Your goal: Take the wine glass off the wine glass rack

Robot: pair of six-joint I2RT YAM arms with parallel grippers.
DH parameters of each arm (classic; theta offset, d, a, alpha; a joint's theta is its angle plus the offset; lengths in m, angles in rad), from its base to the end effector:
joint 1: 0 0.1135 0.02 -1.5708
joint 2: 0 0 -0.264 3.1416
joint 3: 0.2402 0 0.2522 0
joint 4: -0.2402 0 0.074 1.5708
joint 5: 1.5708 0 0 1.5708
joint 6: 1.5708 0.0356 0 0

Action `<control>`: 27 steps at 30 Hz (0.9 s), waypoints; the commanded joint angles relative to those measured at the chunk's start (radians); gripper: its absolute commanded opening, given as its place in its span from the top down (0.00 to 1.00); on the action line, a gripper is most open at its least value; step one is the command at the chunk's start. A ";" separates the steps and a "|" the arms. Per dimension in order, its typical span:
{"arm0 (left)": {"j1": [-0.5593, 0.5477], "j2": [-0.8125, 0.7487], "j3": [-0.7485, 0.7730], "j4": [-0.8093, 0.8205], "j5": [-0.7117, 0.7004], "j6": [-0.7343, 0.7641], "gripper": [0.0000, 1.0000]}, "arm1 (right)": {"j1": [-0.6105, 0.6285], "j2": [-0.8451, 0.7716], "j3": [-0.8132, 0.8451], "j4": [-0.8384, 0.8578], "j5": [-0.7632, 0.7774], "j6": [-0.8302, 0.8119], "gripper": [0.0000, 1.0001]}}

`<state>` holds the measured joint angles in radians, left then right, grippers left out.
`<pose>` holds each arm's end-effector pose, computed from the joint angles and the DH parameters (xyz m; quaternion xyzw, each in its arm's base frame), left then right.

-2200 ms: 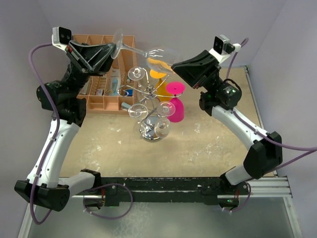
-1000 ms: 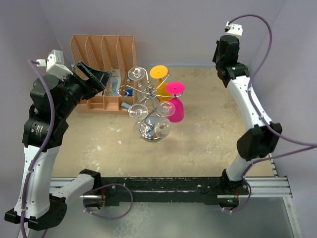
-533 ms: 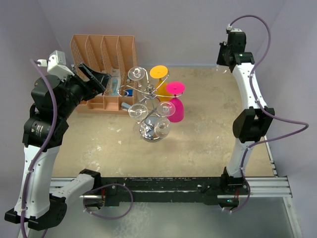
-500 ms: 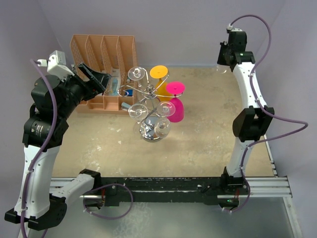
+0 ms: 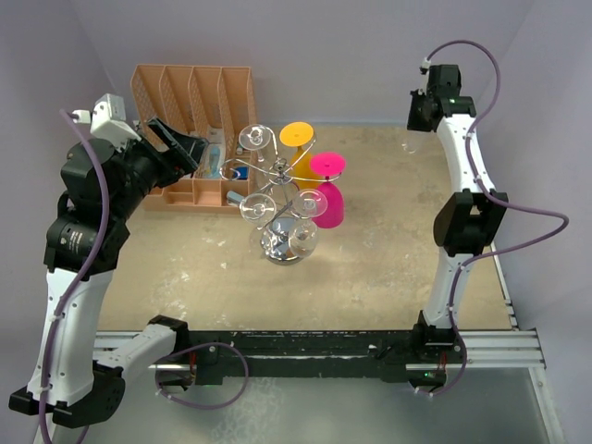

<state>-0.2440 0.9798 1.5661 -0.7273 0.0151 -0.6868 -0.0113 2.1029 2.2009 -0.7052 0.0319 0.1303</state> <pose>0.1476 -0.0373 0.5028 -0.1610 0.7378 -0.2993 0.5832 0.4818 -0.0066 0.3622 0.0701 0.8833 0.0134 0.4633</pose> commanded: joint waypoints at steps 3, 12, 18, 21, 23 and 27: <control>-0.003 0.004 -0.013 0.044 0.023 0.008 0.21 | -0.006 -0.068 -0.053 0.030 -0.048 -0.032 1.00; -0.003 0.001 -0.020 0.051 0.034 0.004 0.21 | -0.006 -0.064 -0.082 0.033 -0.067 -0.034 1.00; -0.003 -0.005 -0.015 0.042 0.032 0.009 0.21 | -0.007 -0.047 -0.081 0.032 -0.077 -0.033 0.97; -0.003 -0.006 -0.014 0.040 0.032 0.009 0.22 | -0.007 -0.044 -0.073 0.032 -0.082 -0.032 0.97; -0.003 -0.005 -0.011 0.040 0.032 0.009 0.22 | -0.007 -0.040 -0.068 0.030 -0.082 -0.031 0.96; -0.003 -0.005 -0.011 0.044 0.034 0.006 0.22 | -0.007 -0.036 -0.071 0.031 -0.088 -0.032 0.95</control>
<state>-0.2440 0.9878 1.5440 -0.7204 0.0376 -0.6872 -0.0143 2.1006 2.0968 -0.7044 -0.0299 0.1192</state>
